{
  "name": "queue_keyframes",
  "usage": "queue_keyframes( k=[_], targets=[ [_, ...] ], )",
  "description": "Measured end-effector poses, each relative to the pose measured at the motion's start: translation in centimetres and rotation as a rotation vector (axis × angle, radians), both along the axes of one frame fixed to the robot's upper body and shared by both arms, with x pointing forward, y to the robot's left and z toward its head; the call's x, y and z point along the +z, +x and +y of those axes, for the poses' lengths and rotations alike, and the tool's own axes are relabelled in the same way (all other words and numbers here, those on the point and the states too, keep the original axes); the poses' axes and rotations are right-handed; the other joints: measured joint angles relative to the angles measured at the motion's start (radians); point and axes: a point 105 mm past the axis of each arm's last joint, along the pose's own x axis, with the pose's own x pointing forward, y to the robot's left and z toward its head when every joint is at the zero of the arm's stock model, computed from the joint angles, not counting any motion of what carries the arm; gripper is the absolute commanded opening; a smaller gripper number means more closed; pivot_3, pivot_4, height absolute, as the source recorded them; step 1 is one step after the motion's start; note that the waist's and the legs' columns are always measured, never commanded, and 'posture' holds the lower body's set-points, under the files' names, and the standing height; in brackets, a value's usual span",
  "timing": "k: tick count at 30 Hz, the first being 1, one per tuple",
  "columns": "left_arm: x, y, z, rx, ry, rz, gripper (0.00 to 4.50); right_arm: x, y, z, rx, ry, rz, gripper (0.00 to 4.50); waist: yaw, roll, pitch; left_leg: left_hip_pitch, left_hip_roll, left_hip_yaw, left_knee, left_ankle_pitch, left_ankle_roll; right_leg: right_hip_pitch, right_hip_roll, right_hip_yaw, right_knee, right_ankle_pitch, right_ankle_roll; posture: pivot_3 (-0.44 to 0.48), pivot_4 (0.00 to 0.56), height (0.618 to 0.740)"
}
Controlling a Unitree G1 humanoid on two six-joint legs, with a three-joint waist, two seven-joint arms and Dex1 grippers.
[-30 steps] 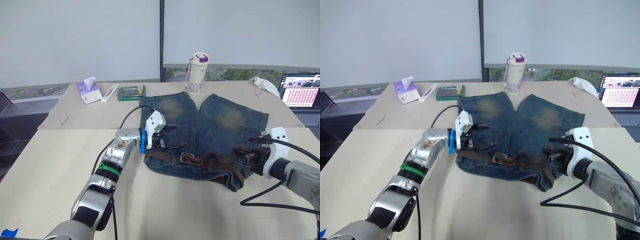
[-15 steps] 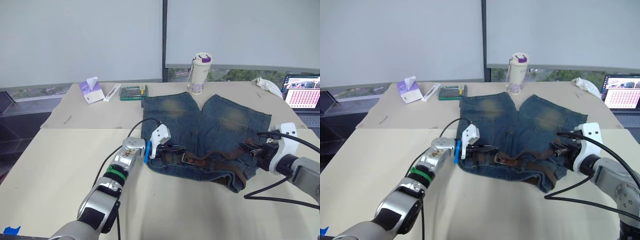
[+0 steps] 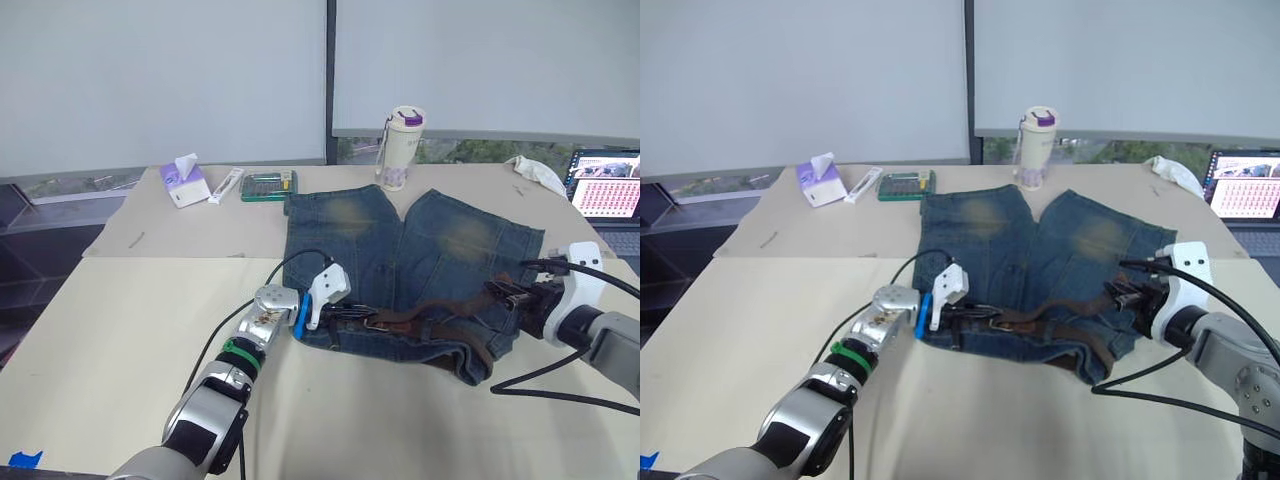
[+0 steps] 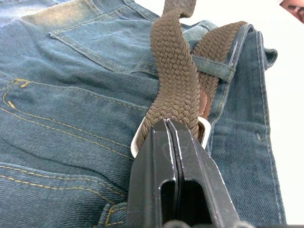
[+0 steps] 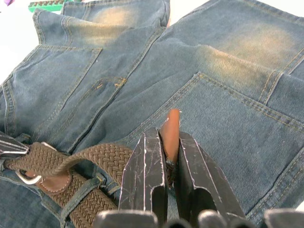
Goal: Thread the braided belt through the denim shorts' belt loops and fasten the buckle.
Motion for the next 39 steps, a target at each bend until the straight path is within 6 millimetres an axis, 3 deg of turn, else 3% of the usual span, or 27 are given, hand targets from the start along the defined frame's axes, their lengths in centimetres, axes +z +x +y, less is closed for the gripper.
queue_keyframes(
  k=[5,15,20,25,31,39],
  targets=[
    [-1.3,-0.2,-0.9,0.006,0.050,-0.026,0.03,0.2,-0.1,-0.4,-0.021,-0.004,-0.001,0.00,0.007,-0.002,0.000,0.002,0.000,0.000,0.000,-0.001,0.001,0.003,0.000,0.000,-0.001,0.000,0.000,0.000,0.150,0.740],
    [-1.8,0.0,-2.3,0.006,0.100,-0.081,0.03,2.5,-0.1,-1.2,-0.054,0.019,-0.063,0.00,0.026,-0.004,-0.009,0.003,-0.002,0.001,0.005,-0.001,0.002,0.007,-0.004,-0.001,0.000,-0.002,0.003,0.000,0.150,0.740],
    [-2.1,0.4,-2.8,0.060,0.108,-0.090,0.03,5.6,0.3,0.1,0.018,0.166,-0.191,0.00,0.032,-0.004,-0.011,0.003,-0.003,0.000,0.006,-0.002,0.003,0.009,-0.005,0.000,0.000,-0.002,0.003,0.000,0.150,0.740],
    [-1.9,0.8,-2.2,0.160,-0.048,0.009,0.03,6.3,0.0,1.4,0.097,0.239,-0.210,0.00,0.029,-0.004,-0.012,0.001,-0.003,-0.002,0.007,-0.002,0.003,0.005,-0.006,0.000,0.001,-0.002,0.003,0.000,0.150,0.740],
    [-0.6,1.0,-0.5,0.209,-0.226,0.103,0.03,5.2,-0.2,1.7,0.110,0.226,-0.164,0.00,0.008,-0.003,-0.011,0.001,-0.002,-0.001,0.005,-0.002,0.004,0.003,-0.005,0.000,0.002,-0.002,0.003,0.000,0.150,0.740],
    [4.6,2.6,2.4,0.281,-0.331,-0.020,0.03,4.7,0.7,3.6,0.177,0.252,-0.142,0.00,-0.004,-0.002,-0.010,0.001,-0.001,-0.001,0.003,-0.002,0.004,0.003,-0.004,0.001,0.002,-0.002,0.003,0.000,0.150,0.740]
  ],
)
